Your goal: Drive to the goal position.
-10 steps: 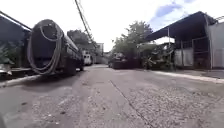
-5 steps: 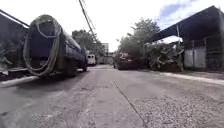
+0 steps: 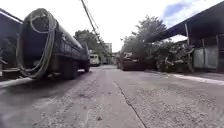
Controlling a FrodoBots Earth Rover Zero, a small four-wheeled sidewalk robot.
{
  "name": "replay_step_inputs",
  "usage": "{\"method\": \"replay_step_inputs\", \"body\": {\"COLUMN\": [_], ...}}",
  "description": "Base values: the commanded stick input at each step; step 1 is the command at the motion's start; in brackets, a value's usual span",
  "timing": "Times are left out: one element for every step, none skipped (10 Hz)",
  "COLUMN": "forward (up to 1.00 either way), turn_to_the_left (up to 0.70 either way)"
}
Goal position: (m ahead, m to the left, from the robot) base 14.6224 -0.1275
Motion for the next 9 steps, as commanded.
{"method": "replay_step_inputs", "body": {"forward": [1.0,1.0,1.0,1.0,1.0,1.0,1.0,1.0,1.0], "turn_to_the_left": [0.0,0.0,0.0,0.0,0.0,0.0,0.0,0.0,0.0]}}
